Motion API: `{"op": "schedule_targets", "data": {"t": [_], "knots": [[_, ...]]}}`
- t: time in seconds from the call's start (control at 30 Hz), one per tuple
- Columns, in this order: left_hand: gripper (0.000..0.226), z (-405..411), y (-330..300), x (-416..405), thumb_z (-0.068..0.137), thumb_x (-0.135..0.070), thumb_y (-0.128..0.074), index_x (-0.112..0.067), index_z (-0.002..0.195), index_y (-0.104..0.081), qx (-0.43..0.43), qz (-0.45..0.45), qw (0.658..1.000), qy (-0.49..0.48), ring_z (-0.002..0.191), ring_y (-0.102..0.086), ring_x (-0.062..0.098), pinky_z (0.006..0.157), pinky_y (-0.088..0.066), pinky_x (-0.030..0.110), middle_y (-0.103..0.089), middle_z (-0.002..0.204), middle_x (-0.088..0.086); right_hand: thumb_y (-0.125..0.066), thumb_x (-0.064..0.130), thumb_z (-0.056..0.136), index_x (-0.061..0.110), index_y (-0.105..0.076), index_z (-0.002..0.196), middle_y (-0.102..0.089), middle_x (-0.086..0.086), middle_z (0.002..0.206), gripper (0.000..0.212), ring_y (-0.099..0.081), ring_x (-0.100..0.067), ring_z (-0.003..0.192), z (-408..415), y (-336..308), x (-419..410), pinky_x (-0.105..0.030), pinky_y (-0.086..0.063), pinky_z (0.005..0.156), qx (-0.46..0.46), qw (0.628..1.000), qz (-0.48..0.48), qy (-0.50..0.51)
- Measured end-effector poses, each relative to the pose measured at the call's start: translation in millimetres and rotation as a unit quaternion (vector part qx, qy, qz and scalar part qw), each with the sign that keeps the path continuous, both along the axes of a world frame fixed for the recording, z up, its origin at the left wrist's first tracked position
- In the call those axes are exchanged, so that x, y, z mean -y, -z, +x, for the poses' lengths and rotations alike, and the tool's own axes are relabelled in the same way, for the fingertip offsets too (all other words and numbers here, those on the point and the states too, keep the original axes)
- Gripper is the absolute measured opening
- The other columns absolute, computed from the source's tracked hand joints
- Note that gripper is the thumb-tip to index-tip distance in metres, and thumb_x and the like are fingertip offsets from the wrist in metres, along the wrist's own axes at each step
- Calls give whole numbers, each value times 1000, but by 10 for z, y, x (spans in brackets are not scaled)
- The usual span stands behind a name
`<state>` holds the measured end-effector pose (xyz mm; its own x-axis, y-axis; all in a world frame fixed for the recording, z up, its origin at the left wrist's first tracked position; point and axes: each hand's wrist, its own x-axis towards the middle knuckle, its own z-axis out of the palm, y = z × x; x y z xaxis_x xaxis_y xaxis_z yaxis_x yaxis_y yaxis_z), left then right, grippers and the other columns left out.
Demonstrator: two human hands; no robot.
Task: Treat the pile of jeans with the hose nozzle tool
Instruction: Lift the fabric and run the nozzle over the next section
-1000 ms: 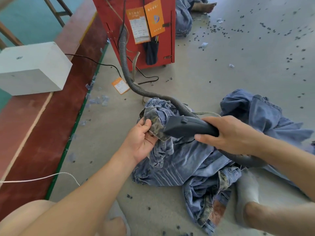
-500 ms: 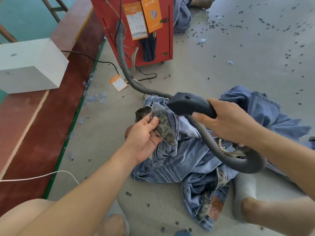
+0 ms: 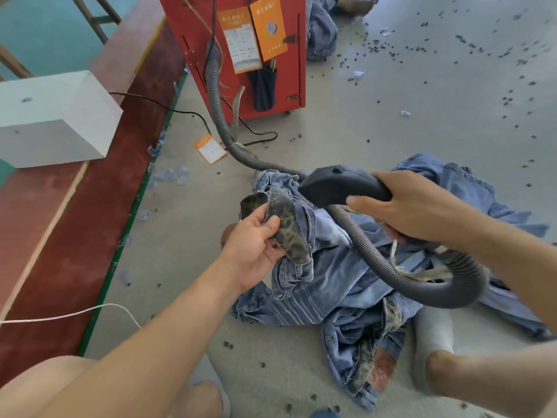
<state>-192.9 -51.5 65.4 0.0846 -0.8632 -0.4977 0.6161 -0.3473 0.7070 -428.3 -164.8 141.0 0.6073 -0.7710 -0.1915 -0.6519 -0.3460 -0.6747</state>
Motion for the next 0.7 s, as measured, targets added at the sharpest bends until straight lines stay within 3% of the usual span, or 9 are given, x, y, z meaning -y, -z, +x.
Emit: {"op": "schedule_targets", "data": {"t": [0.07,0.17,0.33,0.47,0.57,0.7], "knots": [[40,12,14,9,109,1,-33,-9,142,-54,3,9,1000,-16,106,-68,32,98,-54,54,-64,136,24,-64,50,94,29,-60,83,-63,7,52,25,-55,-6,37,-54,-55,-11,-17,-43,41,-28,998,36,-50],[40,-21,35,3,109,4,-32,-10,137,-55,8,12,1000,-14,102,-69,30,94,-55,53,-68,130,21,-65,53,94,30,-61,85,-66,10,58,24,-58,-6,42,64,31,-95,-24,-48,45,-62,995,19,-81],[38,-94,72,-29,104,11,-33,-10,112,-64,34,25,999,24,89,-72,27,80,-61,47,-73,106,16,-65,47,96,25,-65,90,-67,0,59,23,-64,-17,46,153,125,5,-37,-58,49,-4,998,19,54],[26,-76,43,-10,91,8,-38,-13,90,-53,31,46,998,27,73,-60,27,70,-59,47,-59,82,13,-66,51,96,24,-62,81,-63,2,51,32,-58,-13,39,-54,28,140,-21,-48,42,-2,998,59,28],[26,-71,49,27,90,9,-43,-16,86,-49,105,48,993,-12,65,-52,21,59,-52,34,-50,73,8,-65,57,93,27,-61,80,-64,-3,53,34,-57,-15,40,-89,8,145,-23,-50,45,-16,997,70,-31],[30,-93,54,8,93,15,-44,-12,82,-52,129,25,991,-15,64,-57,20,57,-53,33,-60,73,11,-65,52,94,28,-62,83,-64,-2,53,27,-57,-14,39,-40,-7,87,-23,-47,44,-27,994,87,-63]]}}
